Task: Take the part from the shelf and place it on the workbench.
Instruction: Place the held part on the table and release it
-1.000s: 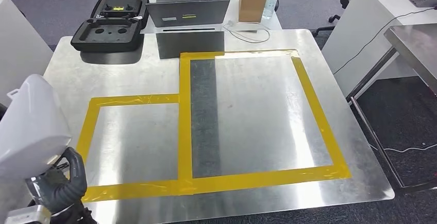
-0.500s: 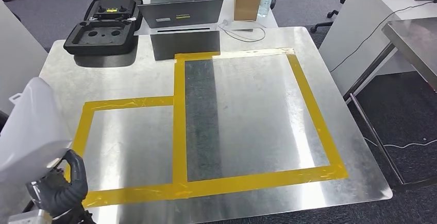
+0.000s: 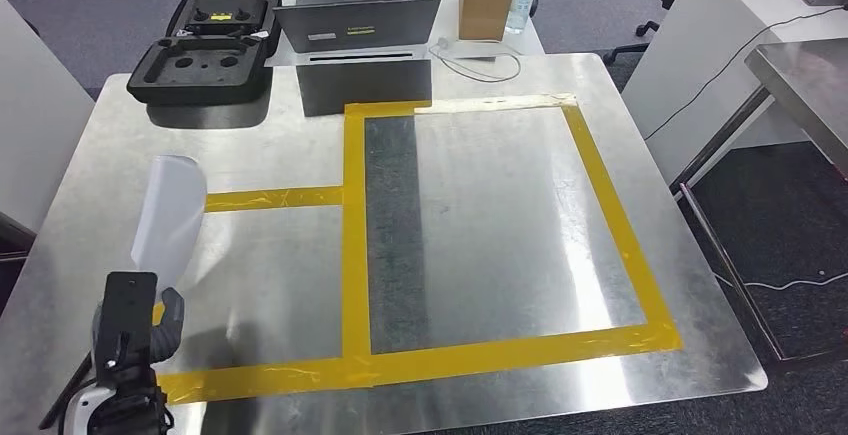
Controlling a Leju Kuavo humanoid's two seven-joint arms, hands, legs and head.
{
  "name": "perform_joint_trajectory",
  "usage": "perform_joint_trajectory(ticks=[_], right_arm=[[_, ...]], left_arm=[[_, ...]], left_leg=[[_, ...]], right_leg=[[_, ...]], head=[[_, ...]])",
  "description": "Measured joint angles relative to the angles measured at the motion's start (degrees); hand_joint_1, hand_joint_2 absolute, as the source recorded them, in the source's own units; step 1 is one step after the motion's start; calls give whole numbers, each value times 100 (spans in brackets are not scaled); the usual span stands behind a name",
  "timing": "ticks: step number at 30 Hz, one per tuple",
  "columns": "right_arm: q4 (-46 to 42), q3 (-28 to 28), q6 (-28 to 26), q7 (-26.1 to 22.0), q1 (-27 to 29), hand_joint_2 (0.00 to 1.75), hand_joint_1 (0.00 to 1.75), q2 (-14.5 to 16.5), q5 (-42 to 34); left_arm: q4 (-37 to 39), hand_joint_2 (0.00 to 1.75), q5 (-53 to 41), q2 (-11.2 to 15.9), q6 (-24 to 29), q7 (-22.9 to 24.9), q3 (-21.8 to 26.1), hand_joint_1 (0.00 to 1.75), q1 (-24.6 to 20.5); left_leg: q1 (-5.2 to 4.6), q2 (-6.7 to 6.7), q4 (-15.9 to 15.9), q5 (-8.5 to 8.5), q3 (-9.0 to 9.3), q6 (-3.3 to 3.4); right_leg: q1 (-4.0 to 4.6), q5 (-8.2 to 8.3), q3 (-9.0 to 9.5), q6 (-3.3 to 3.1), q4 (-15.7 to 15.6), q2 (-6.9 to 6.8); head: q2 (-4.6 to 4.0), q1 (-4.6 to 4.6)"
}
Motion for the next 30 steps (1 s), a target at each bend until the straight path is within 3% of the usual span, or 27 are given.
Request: perform_joint_trajectory(ticks=[4, 8, 12, 20, 28, 30], right_arm=[[0, 75, 60, 45, -2, 0, 0, -6, 2], [0, 112, 85, 68, -11, 0, 0, -8, 2], [0, 194, 124, 75, -26, 0, 0, -8, 2], [0, 291, 181, 93, -46, 0, 0, -6, 2], [0, 387, 198, 113, -47, 0, 0, 13, 2], [0, 405, 200, 114, -48, 0, 0, 19, 2]], left_arm=[[231, 175, -431, 507, -573, 94, -117, 175, -115], [403, 175, -782, 770, -1122, 104, -150, 175, -189], [534, 175, -1342, 953, -1830, 103, -258, 0, -333], [637, 175, -1454, 1307, -1537, 77, -954, 0, -837], [713, 175, -1507, 1501, -1394, -89, -1427, 0, -1048], [723, 87, -1565, 1531, -1297, -169, -1507, 0, -1068]], left_leg=[[0, 8, -24, 6, 3, -9], [-1, 14, -37, 5, 5, -10], [-4, 12, -38, 4, 5, -10], [-32, 4, -39, 5, 16, -8], [-34, 6, -39, 5, 39, -7], [-34, 8, -39, 5, 41, -7]], right_leg=[[-1, 8, 4, -10, -20, 0], [-1, 10, 6, -12, -32, 0], [-1, 10, 6, -12, -33, -1], [-23, 9, 18, -12, -40, -2], [-26, 9, 40, -12, -40, -3], [-26, 9, 42, -12, -40, -3]], head=[[0, 4], [0, 4], [0, 6], [-1, 8], [0, 8], [0, 8]])
